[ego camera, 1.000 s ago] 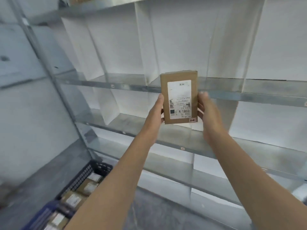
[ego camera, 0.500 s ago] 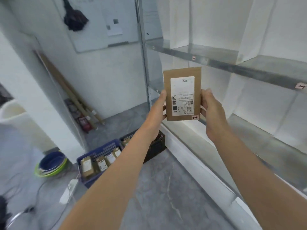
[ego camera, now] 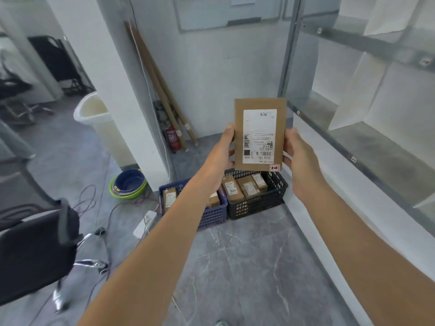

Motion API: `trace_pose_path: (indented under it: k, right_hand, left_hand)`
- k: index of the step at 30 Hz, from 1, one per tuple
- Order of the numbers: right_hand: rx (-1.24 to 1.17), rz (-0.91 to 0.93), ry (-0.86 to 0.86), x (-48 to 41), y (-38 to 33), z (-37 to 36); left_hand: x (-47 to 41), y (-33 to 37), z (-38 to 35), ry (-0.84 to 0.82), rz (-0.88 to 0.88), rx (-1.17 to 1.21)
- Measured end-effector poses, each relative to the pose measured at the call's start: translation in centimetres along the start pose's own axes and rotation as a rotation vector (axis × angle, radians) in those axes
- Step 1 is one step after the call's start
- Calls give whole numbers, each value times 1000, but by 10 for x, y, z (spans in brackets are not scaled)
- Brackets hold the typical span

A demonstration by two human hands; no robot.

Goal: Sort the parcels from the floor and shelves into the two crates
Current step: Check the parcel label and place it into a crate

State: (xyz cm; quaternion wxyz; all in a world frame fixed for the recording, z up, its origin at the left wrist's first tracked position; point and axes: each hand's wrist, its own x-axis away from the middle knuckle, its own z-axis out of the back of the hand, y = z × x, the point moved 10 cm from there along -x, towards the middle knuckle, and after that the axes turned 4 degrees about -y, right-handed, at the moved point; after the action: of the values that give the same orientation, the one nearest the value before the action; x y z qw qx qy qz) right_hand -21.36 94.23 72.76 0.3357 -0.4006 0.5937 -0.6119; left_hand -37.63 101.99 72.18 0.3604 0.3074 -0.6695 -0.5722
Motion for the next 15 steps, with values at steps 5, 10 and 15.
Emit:
trace_pose_path:
  k: [5,10,15]
  right_hand:
    - [-7,-63,-90,-53,36,-68]
    - [-8,-148,-167,-100,72,-126]
    - [26,-233,-255,-147,106,-180]
  left_hand:
    - [-25,-18,76,48,60,-38]
    - [-45,-41,143,109,129,-28]
    - [-75,-66,199,199,204,-8]
